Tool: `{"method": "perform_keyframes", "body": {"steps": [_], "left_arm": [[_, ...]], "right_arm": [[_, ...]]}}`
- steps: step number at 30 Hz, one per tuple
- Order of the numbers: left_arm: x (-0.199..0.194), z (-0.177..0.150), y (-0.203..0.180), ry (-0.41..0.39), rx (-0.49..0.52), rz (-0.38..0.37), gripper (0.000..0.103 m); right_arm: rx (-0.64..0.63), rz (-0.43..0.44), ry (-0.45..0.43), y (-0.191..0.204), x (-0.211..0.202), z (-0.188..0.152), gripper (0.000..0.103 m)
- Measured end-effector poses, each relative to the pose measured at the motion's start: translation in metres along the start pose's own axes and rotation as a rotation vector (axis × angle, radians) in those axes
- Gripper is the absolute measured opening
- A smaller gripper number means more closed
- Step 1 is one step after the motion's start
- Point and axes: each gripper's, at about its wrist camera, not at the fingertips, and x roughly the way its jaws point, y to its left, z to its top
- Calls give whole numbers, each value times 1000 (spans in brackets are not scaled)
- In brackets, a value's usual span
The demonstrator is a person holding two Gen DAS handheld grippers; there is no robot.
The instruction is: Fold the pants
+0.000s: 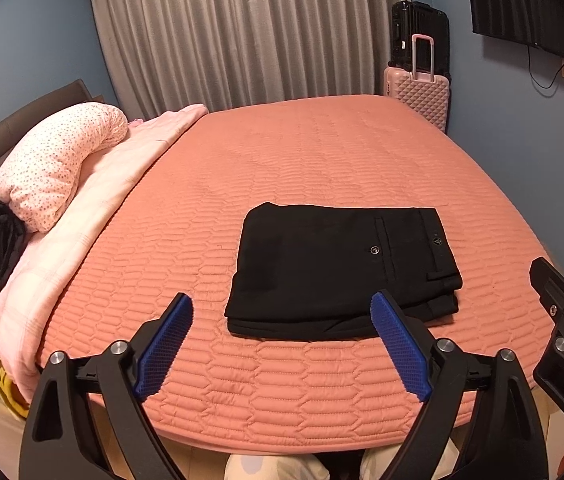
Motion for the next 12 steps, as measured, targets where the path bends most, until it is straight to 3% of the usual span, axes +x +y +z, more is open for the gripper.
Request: {"method": "perform_keyframes", "body": {"steps": [12], "left_arm": [[4, -1, 1, 20, 11, 9, 92]], "right_arm": [[-1, -1, 7, -1, 2, 0, 87]]}}
